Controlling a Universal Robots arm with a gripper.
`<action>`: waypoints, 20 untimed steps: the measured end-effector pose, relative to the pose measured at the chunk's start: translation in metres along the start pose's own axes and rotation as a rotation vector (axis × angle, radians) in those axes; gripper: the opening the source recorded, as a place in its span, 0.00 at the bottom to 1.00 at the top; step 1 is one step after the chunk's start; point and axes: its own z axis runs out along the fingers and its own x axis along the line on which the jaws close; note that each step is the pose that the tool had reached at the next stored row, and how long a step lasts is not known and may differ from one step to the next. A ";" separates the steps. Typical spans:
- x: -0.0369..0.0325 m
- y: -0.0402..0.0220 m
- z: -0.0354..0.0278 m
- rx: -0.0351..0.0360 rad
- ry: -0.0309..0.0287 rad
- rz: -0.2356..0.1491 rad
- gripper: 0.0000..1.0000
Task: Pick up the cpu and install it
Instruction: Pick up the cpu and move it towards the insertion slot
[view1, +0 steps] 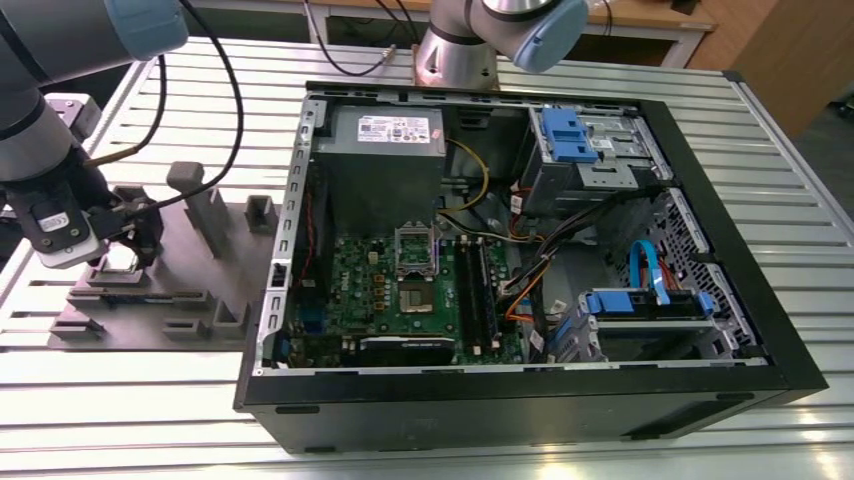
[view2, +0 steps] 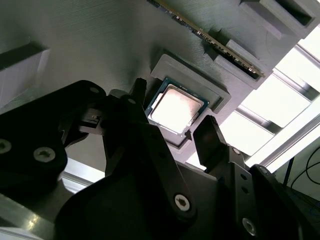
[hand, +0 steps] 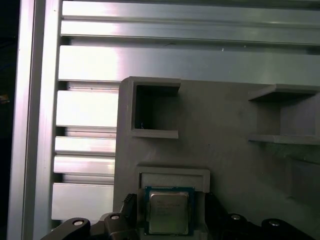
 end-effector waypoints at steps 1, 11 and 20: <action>0.0000 0.0000 0.0000 0.0000 0.0000 0.000 0.65; -0.0001 0.0000 -0.0006 0.0000 -0.0001 0.000 0.56; 0.0003 0.0001 -0.0023 0.0002 0.0000 0.000 0.56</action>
